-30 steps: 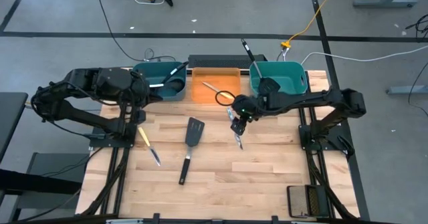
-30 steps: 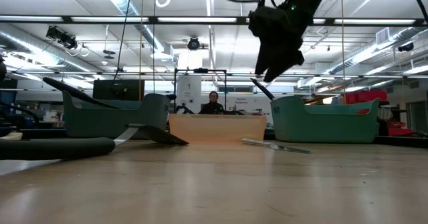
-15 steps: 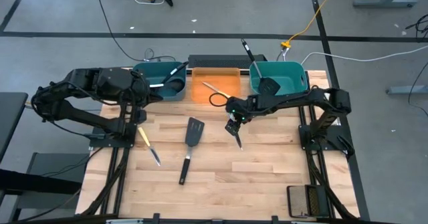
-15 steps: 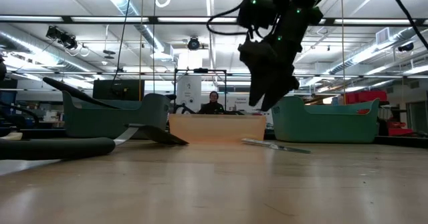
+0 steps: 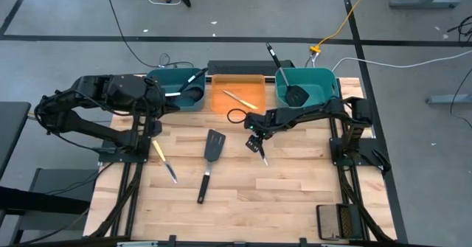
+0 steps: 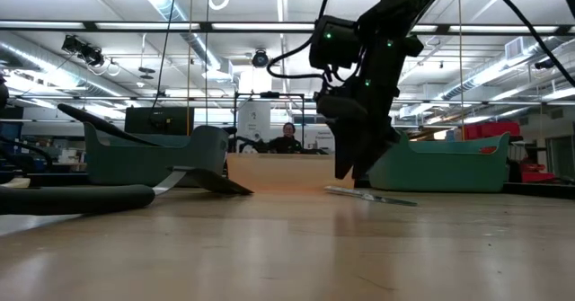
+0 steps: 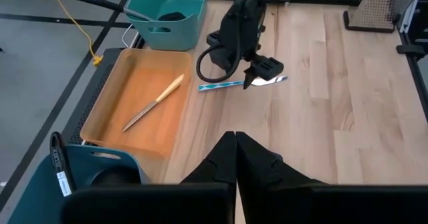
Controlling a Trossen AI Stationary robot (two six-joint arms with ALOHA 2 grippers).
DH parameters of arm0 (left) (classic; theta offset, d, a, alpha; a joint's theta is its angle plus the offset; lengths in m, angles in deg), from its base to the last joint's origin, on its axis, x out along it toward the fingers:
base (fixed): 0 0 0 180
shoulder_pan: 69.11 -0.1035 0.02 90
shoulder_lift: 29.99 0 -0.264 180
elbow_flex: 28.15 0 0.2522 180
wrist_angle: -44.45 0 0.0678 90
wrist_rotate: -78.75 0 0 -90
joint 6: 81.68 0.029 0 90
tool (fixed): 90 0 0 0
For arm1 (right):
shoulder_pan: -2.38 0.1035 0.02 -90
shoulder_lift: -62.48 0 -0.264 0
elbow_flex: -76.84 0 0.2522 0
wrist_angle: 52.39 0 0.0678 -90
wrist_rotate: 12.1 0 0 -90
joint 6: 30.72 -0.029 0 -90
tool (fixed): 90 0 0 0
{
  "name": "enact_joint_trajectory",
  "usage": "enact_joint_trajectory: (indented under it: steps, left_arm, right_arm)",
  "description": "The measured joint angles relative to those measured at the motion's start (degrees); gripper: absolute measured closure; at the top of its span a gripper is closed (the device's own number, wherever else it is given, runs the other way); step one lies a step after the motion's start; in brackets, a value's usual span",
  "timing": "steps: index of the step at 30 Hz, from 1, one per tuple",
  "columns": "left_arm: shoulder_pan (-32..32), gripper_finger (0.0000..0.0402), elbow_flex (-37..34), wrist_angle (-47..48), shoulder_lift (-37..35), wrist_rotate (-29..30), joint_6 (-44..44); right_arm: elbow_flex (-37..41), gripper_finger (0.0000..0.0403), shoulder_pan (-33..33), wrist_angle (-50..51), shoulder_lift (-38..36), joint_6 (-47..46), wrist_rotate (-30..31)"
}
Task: Pick & Place Kitchen Items
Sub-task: Put the white knife into the orange bin
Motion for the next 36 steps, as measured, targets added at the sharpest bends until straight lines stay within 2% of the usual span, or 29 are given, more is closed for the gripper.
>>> enact_joint_trajectory:
  steps: [12, 36]
  left_arm:
    - [0.0, 0.0396, -0.01, 0.04, 0.0, 0.0, -0.59]
    - [0.0, 0.0397, 0.0, 0.17, 0.0, 0.0, 0.21]
  right_arm:
    - [0.0, 0.0143, 0.02, 0.19, 0.65, 2.29, 6.48]
    - [0.0, 0.0143, 0.02, -0.21, 1.07, 4.09, 8.58]
